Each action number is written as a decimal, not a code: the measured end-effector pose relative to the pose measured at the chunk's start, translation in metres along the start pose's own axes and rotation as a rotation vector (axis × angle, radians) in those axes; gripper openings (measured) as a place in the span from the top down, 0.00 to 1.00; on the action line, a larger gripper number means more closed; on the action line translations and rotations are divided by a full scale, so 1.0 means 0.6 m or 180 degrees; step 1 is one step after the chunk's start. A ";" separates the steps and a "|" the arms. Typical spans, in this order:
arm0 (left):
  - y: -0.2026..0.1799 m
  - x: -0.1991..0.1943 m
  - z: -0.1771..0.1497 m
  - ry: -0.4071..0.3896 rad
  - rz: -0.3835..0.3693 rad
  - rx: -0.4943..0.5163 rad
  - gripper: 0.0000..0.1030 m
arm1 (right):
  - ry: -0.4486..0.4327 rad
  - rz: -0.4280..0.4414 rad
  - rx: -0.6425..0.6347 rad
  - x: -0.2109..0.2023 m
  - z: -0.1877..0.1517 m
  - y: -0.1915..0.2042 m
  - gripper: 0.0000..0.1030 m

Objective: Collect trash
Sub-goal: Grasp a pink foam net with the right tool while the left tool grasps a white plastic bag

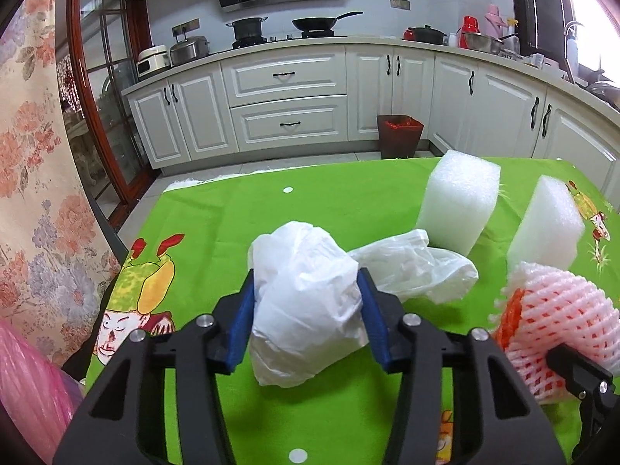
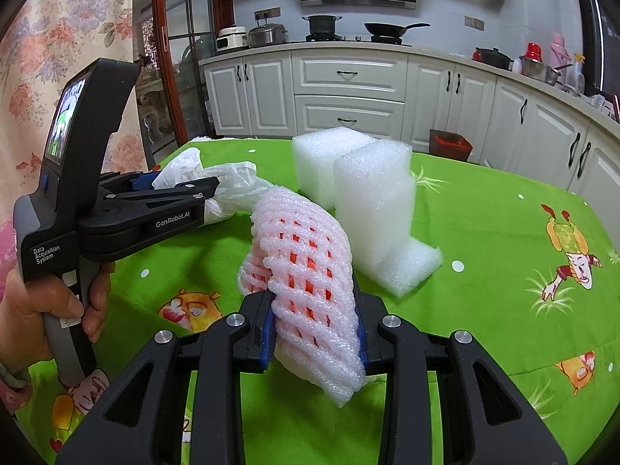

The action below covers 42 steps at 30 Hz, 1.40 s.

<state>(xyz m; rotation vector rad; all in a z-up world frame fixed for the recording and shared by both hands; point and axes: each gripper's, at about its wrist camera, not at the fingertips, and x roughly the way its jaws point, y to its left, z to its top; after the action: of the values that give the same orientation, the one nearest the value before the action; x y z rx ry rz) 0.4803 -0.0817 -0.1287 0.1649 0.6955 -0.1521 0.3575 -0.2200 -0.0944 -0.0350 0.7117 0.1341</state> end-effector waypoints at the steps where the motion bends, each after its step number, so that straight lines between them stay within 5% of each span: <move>1: 0.000 0.000 0.001 -0.0004 0.0012 0.0017 0.54 | 0.0001 -0.0001 -0.0001 0.000 0.000 0.000 0.70; 19: -0.009 -0.005 0.001 -0.0044 0.0225 0.0077 0.68 | 0.0025 -0.0098 0.0018 0.002 0.000 0.000 0.70; 26: 0.014 -0.026 -0.005 -0.0152 0.0280 -0.0196 0.71 | -0.0036 -0.0170 0.0032 -0.005 -0.002 -0.001 0.70; 42: 0.021 -0.202 -0.148 -0.0213 0.0111 -0.0517 0.71 | -0.0163 0.0081 0.0098 -0.065 -0.026 0.004 0.70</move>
<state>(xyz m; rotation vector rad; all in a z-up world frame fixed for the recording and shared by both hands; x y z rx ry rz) 0.3354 -0.0412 -0.1160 0.0162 0.6349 -0.0670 0.3178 -0.2229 -0.0808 0.0068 0.6631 0.1477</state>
